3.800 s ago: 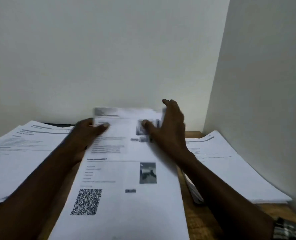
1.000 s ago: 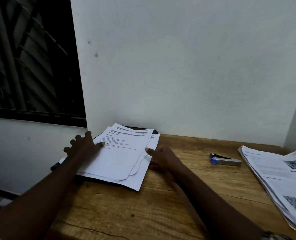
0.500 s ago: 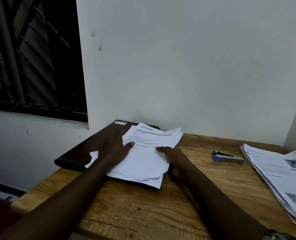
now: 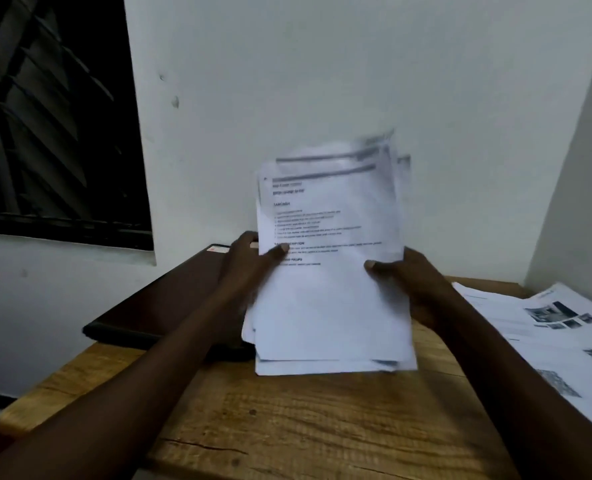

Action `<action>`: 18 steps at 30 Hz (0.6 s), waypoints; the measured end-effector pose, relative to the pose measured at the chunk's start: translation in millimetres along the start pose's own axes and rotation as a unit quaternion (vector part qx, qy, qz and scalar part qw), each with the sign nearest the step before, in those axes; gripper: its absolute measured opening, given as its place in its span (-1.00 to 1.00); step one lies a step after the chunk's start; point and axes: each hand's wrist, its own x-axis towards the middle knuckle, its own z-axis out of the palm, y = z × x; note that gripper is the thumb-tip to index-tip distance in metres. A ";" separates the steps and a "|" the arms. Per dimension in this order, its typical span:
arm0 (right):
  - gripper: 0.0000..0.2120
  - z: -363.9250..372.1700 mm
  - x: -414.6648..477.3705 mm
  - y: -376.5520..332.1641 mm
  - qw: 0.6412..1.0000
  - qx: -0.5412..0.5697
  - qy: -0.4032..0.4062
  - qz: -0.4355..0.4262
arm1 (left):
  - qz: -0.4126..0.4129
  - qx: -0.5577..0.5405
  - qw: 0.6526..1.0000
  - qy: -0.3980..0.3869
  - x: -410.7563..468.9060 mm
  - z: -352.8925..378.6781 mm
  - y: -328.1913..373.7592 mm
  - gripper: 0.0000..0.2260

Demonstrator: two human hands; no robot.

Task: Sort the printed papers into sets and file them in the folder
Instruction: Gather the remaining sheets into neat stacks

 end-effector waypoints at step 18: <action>-0.58 -46.6 -20.8 -46.9 0.985 -0.030 0.030 -0.165 | 0.130 -0.073 0.988 -0.050 -34.1 63.9 85.9 -0.62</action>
